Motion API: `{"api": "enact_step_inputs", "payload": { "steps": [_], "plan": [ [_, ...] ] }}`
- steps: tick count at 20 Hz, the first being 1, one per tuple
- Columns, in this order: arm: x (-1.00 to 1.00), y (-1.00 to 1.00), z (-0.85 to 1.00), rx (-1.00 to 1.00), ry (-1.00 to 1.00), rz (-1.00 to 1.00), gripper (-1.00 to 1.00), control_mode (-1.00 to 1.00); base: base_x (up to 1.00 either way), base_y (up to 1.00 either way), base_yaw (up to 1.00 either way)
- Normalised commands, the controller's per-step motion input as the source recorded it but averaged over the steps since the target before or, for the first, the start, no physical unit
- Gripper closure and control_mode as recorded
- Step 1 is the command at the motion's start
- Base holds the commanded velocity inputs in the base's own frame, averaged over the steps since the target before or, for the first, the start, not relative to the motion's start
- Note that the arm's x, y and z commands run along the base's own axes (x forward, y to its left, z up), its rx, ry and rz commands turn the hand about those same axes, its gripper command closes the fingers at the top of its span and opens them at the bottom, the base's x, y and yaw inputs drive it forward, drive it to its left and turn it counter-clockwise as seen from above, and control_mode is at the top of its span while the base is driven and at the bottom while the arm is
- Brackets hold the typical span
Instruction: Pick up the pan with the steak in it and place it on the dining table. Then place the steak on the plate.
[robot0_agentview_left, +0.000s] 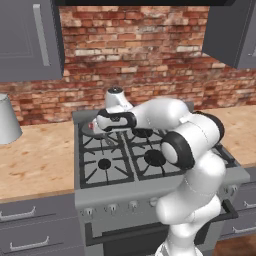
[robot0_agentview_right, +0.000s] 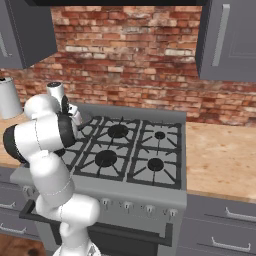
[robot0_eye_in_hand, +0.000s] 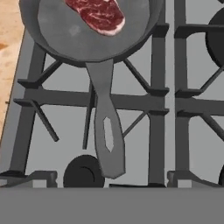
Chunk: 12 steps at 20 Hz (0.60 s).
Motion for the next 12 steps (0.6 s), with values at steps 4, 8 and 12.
{"api": "enact_step_inputs", "payload": {
  "steps": [4, 8, 12],
  "plan": [
    [0.21, 0.0, -0.3, 0.0, 0.0, 0.07, -1.0, -1.0, 0.0, 0.0, 0.0],
    [0.27, 0.01, -0.28, 0.0, 0.0, 0.06, -1.0, -1.0, 0.0, 0.0, 0.0],
    [0.39, 0.09, -0.28, 0.0, 0.0, 0.04, -1.0, -1.0, 0.0, 0.0, 0.0]
  ]
}}
